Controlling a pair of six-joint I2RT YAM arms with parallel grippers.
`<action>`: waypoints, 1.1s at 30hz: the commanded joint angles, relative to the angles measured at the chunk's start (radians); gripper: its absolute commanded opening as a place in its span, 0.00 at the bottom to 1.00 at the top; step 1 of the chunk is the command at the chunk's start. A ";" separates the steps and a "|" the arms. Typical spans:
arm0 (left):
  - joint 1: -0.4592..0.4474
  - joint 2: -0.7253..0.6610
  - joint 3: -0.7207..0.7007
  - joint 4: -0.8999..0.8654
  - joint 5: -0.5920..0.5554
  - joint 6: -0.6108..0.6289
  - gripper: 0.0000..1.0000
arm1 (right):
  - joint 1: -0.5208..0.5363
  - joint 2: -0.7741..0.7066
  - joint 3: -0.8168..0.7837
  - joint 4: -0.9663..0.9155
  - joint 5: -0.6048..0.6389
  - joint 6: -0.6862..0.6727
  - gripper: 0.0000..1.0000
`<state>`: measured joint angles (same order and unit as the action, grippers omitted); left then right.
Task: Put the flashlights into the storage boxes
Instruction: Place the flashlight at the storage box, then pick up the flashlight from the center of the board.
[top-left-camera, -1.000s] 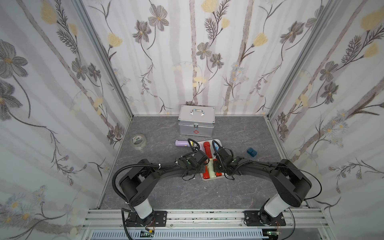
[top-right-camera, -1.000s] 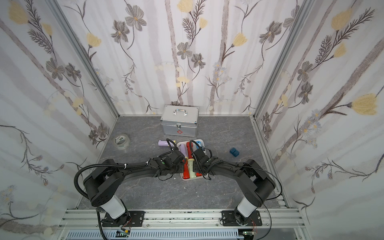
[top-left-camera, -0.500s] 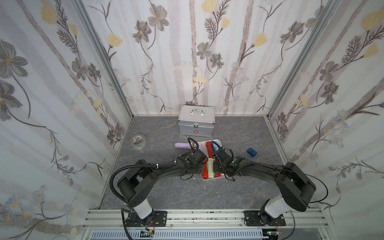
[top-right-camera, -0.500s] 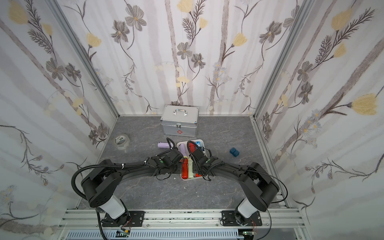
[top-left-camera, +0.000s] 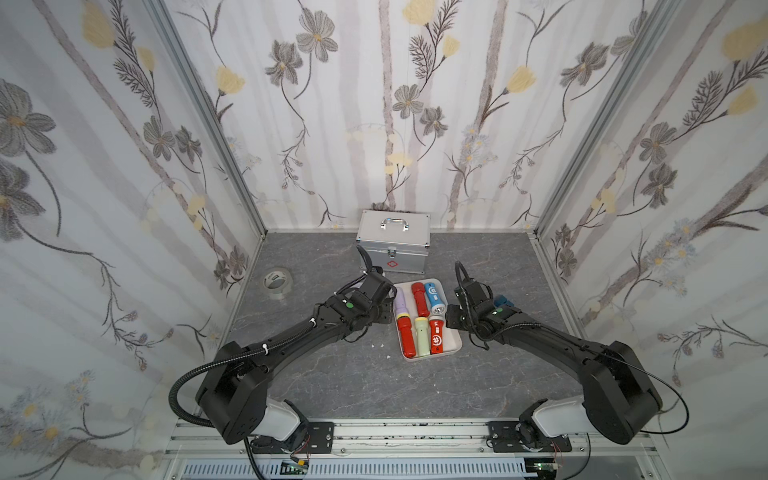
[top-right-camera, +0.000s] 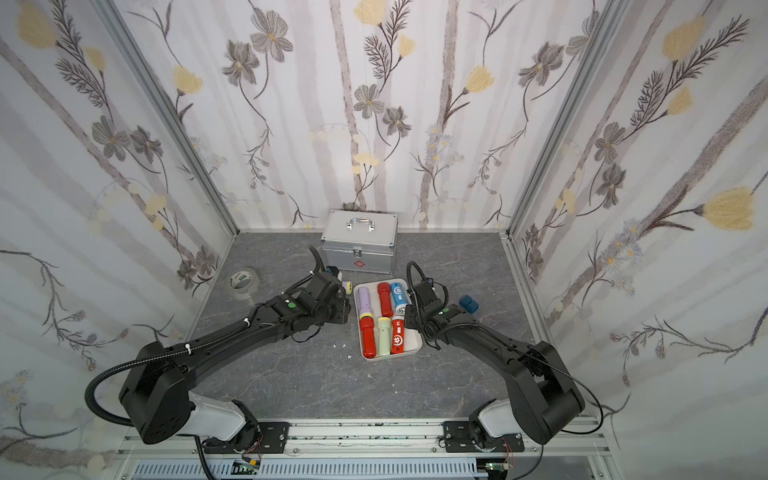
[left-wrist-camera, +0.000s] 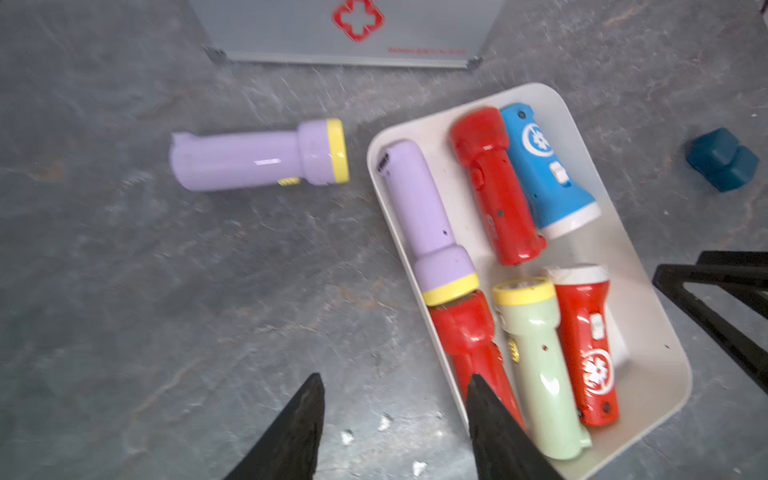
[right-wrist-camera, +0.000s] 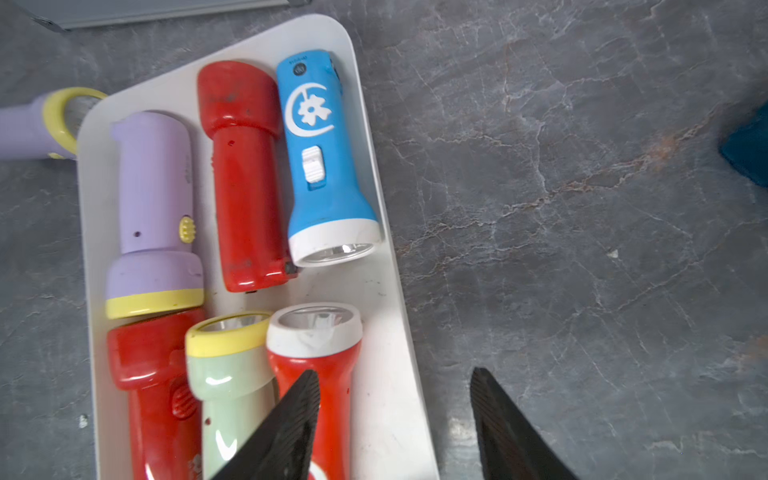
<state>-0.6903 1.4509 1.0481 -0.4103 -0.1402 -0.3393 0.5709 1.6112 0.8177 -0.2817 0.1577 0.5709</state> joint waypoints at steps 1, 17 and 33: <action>0.047 0.063 0.065 -0.057 -0.047 0.316 0.63 | -0.015 0.063 0.011 0.036 -0.025 -0.053 0.60; 0.276 0.494 0.502 -0.334 0.189 0.663 0.65 | -0.014 0.098 -0.064 0.085 -0.040 0.023 0.22; 0.282 0.507 0.361 -0.070 0.303 1.094 0.74 | 0.008 -0.070 -0.162 0.094 -0.094 0.046 0.24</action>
<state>-0.4110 1.9713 1.4502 -0.5858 0.1421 0.6079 0.5777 1.5459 0.6418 -0.2058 0.0723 0.6201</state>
